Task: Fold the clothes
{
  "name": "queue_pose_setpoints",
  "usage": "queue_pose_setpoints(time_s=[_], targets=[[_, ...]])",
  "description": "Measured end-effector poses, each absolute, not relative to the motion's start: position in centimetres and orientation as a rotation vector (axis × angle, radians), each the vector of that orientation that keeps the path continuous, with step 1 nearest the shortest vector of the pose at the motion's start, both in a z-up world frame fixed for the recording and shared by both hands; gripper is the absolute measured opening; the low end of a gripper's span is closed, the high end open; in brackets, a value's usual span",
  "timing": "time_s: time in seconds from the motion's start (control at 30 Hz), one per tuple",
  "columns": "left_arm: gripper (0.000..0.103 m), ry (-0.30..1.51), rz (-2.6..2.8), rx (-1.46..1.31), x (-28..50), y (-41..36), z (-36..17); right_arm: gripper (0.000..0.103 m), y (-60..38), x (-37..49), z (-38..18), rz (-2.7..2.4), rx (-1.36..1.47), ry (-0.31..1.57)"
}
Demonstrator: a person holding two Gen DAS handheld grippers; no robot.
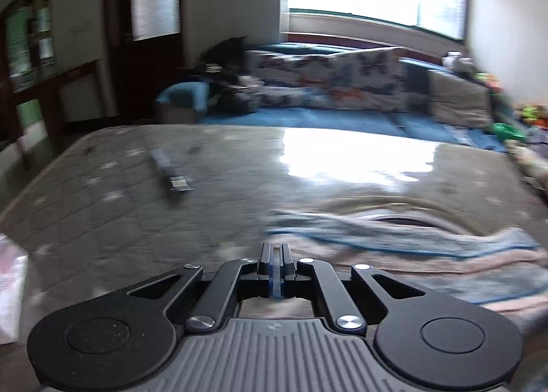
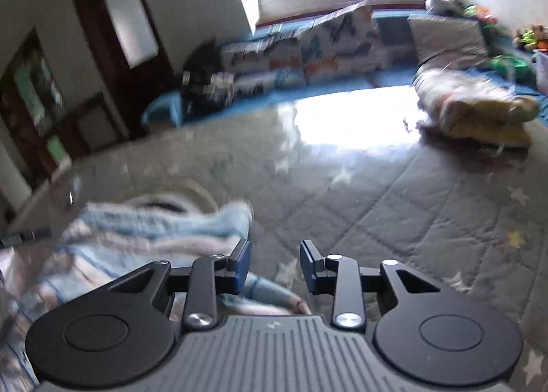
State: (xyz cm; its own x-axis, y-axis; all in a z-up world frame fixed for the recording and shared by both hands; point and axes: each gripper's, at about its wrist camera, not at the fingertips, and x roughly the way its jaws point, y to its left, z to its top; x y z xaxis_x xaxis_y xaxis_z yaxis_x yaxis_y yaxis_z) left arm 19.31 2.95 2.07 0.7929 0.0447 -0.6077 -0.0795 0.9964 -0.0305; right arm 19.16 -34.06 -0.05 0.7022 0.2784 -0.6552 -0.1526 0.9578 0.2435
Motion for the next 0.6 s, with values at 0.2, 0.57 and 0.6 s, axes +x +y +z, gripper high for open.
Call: queue_pose_setpoints(time_s=[0.2, 0.57, 0.6], targets=[[0.005, 0.676, -0.156, -0.121, 18.9, -1.6, 2.4, 0.03, -29.1, 18.3, 0.2, 0.36, 0.036, 0.709], [0.005, 0.712, -0.421, -0.247, 19.7, -8.1, 1.6, 0.03, -24.3, 16.2, -0.8, 0.402, -0.149, 0.692], [0.006, 0.726, -0.416, -0.264, 20.0, -8.1, 1.2, 0.03, -24.1, 16.0, -0.8, 0.404, -0.158, 0.69]])
